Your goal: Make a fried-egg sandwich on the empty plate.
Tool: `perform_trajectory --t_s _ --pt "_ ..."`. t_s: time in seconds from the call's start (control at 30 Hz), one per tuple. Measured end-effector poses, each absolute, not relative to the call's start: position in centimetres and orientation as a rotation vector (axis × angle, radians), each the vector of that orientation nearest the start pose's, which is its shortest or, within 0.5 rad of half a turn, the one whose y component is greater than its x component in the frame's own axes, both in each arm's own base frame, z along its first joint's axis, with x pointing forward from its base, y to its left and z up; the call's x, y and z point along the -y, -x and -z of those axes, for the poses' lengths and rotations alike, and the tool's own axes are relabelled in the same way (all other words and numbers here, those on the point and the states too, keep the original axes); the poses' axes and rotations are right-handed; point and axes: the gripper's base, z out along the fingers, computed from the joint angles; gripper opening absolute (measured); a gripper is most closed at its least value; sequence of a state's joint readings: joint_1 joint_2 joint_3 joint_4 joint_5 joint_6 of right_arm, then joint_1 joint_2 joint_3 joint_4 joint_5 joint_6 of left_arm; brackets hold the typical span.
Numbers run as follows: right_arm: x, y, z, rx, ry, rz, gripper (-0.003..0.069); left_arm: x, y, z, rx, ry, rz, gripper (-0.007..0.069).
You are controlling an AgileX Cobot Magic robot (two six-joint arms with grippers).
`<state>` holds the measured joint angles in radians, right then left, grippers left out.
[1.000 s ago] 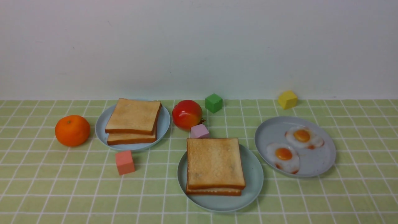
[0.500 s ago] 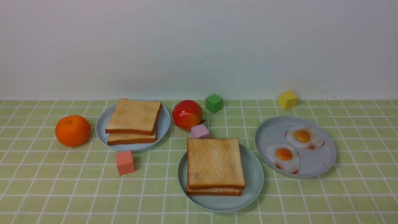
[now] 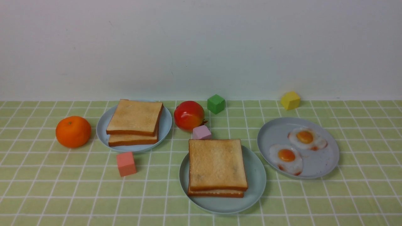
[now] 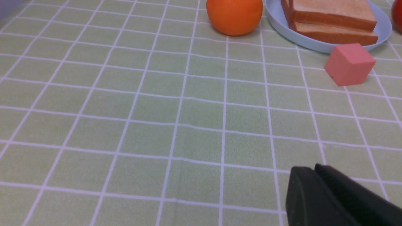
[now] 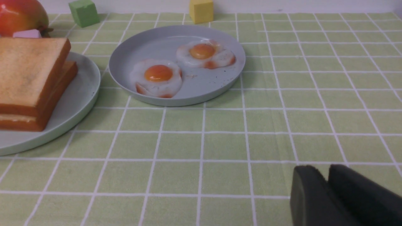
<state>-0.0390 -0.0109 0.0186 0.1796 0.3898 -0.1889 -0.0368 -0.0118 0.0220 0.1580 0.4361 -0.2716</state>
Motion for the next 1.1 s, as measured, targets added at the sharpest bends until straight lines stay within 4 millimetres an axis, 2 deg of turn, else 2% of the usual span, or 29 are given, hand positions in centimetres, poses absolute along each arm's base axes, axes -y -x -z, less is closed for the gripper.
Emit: perform_trajectory --t_s 1.1 --pt "-0.42 -5.22 -17.31 -1.874 0.03 -0.022 0.0158 -0.42 -5.08 -16.79 -1.92 0.13 0.045 0.0054"
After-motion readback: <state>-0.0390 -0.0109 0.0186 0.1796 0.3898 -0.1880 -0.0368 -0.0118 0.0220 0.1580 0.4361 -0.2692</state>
